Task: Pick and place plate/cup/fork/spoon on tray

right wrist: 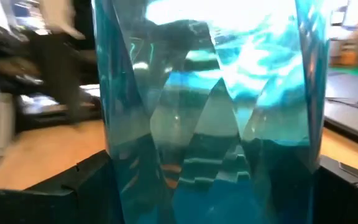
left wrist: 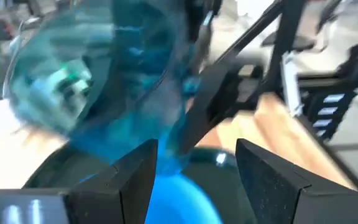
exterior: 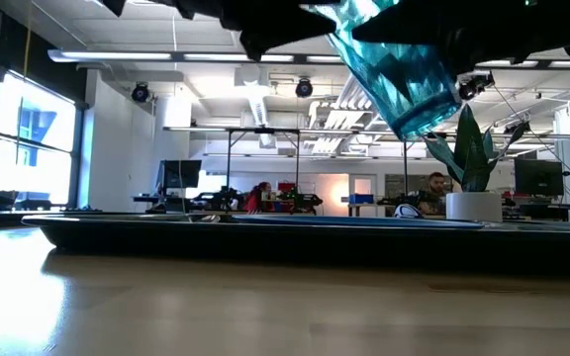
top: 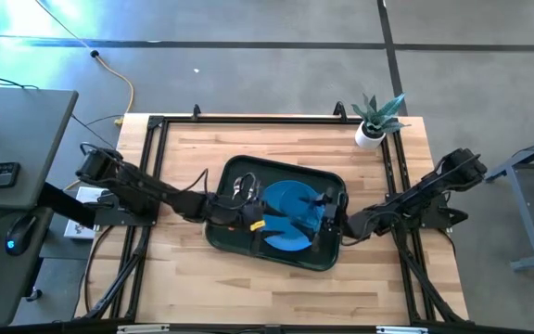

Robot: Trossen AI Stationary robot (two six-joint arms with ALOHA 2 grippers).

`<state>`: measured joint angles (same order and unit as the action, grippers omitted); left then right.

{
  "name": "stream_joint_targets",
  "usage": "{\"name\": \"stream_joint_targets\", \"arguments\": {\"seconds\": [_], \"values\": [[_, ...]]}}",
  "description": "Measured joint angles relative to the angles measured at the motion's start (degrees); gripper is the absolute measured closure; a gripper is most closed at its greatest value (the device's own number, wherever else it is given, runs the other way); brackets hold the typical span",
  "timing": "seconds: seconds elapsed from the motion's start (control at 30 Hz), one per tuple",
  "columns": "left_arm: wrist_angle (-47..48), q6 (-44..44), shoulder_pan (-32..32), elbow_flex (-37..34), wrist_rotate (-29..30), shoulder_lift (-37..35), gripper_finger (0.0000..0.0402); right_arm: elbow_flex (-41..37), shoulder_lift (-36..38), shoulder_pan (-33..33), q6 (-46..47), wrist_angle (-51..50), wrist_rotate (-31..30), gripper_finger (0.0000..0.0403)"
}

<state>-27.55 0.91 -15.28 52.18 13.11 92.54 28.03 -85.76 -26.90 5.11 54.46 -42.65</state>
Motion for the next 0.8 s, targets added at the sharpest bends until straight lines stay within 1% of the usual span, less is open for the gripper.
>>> {"name": "stream_joint_targets", "arguments": {"seconds": [0.1, 0.13, 0.3, 0.4, 0.5, 0.63, 0.8], "values": [[1.71, 0.79, -0.08, -0.07, 3.63, 0.78, 0.019, 0.0, 0.02, 0.38, -0.12, 1.74, 6.66, 0.0054], [1.49, 0.79, -0.09, -0.07, 4.24, 1.03, 0.019, 0.0, 0.02, 0.38, -0.1, 1.45, 7.71, 0.0054], [1.28, -0.01, -0.08, -0.09, 5.87, 1.08, 0.019, 0.04, 0.07, 0.47, 1.39, -3.82, 6.94, 0.0054], [1.18, -1.02, -0.12, -0.11, 7.39, 0.78, 0.019, 0.04, 0.08, 0.86, 2.54, -4.59, 6.21, 0.0054], [-1.13, -2.29, -0.31, -0.12, 5.75, 0.71, 0.019, 0.04, 0.15, 1.36, 2.64, -4.84, 6.41, 0.0054], [-6.99, -4.64, -0.45, -0.11, 3.31, 0.74, 0.019, 0.04, 0.04, 2.93, 3.46, -5.32, 6.94, 0.0054], [-7.59, -5.93, 0.86, -0.08, 2.5, 0.81, 0.019, -0.14, 0.0, 3.67, 4.49, -2.76, 7.13, 0.0054]]}}
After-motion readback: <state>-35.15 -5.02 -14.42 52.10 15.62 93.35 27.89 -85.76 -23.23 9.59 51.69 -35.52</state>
